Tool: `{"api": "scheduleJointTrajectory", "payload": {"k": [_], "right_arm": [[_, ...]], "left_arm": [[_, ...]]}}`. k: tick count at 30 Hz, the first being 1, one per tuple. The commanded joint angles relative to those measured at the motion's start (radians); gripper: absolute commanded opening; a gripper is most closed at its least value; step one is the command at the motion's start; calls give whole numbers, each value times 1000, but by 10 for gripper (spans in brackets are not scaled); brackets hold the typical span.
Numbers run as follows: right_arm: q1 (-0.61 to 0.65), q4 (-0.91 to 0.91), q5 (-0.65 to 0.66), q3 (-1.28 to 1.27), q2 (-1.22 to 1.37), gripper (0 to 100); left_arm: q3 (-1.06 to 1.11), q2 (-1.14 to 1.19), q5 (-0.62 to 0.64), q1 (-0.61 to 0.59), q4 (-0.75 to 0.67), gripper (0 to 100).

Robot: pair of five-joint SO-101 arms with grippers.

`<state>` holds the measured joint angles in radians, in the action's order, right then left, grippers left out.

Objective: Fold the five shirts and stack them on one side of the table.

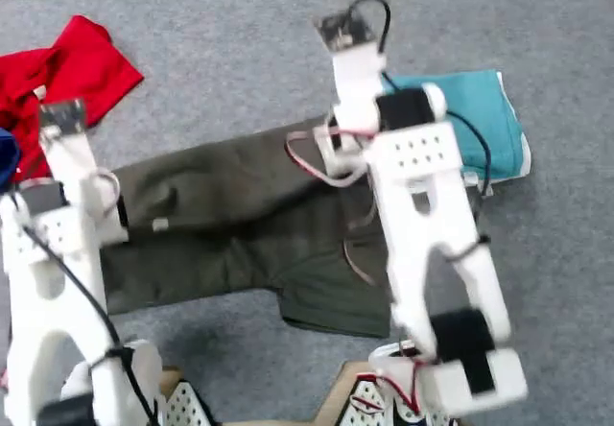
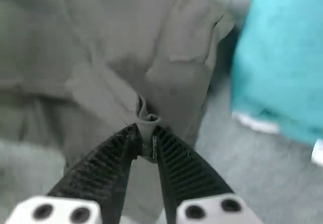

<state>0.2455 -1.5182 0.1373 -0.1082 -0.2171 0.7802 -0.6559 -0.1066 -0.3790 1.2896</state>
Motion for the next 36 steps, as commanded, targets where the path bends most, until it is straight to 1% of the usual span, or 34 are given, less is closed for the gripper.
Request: {"api": "scheduleJointTrajectory", "payload": {"k": [1,3,6,9,11,14,16,21,24,26,29,30,32,34,36], "right_arm": [[17,5,46,-257,-260,14],[0,32,57,-403,-401,13],[-41,44,81,-573,-572,13],[-89,40,110,-697,-687,13],[-120,40,129,-763,-736,13],[-183,41,160,-783,-776,13],[-199,41,201,-791,-777,13],[-193,49,307,-834,-759,14],[-153,43,362,-839,-745,25],[-138,38,365,-834,-740,93],[-138,34,356,-823,-742,253],[-138,32,361,-816,-742,302],[-144,32,356,-792,-742,372],[-144,32,353,-759,-737,382],[-144,35,353,-720,-734,343]], "left_arm": [[142,-153,-60,8,35,29],[189,-226,-81,-12,38,29],[194,-308,-115,-67,41,29],[213,-354,-192,-105,48,29],[239,-356,-235,-110,57,29],[298,-356,-279,-113,51,29],[323,-356,-304,-111,49,29],[334,-356,-339,-117,51,29],[328,-356,-381,-114,55,37],[318,-356,-390,-124,57,106],[295,-365,-390,-173,52,234],[278,-365,-391,-197,51,254],[239,-365,-393,-251,49,256],[191,-361,-394,-297,51,256],[130,-362,-393,-340,49,255]]}}
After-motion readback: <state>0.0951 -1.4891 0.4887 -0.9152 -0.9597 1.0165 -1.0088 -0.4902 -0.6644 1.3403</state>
